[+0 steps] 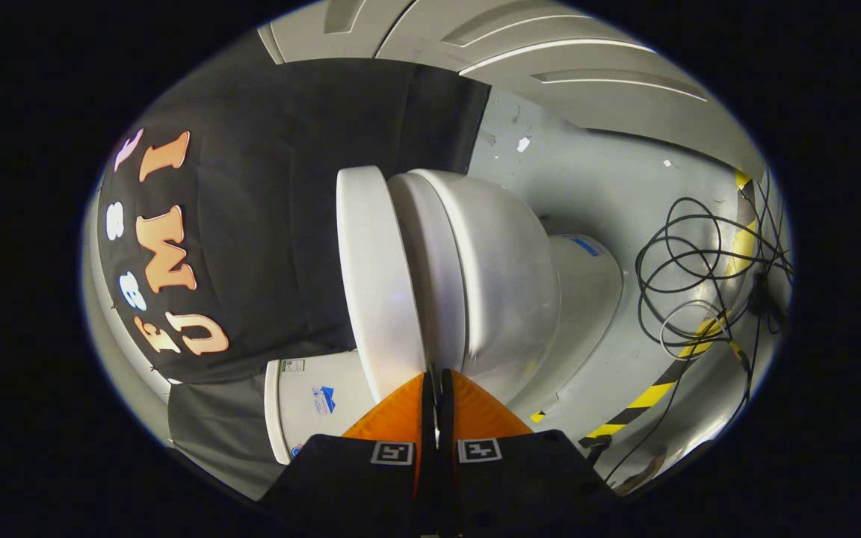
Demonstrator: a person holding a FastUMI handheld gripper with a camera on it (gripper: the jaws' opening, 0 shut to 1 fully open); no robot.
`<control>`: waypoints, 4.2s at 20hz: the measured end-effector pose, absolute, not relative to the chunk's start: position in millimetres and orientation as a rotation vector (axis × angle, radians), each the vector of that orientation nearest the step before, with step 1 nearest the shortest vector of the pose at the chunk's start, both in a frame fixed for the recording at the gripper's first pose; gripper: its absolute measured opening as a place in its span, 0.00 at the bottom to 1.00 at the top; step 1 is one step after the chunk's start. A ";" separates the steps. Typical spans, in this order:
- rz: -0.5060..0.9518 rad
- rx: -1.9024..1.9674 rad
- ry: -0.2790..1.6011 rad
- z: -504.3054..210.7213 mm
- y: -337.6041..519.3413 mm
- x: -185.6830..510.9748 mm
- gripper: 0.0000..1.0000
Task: Open the toilet lid.
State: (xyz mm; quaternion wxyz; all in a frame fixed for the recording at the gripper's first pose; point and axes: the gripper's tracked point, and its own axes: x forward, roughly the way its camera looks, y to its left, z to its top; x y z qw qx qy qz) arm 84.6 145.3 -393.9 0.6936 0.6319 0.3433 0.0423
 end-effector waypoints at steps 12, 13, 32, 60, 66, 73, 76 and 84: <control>0.061 1.246 0.759 -383.3 141.9 88.5 0.08; 0.066 1.216 0.759 -383.1 144.5 87.9 0.08; 0.081 0.674 0.567 -244.5 189.5 107.9 0.08; 0.005 0.038 0.460 -128.9 324.1 111.2 0.08; 0.027 -0.087 0.424 -111.1 370.3 113.2 0.08; 0.026 -0.241 0.397 -97.6 427.7 115.1 0.08; 0.017 -0.292 0.391 -96.1 448.5 115.3 0.08; -0.001 -0.440 0.354 -95.5 501.5 116.6 0.08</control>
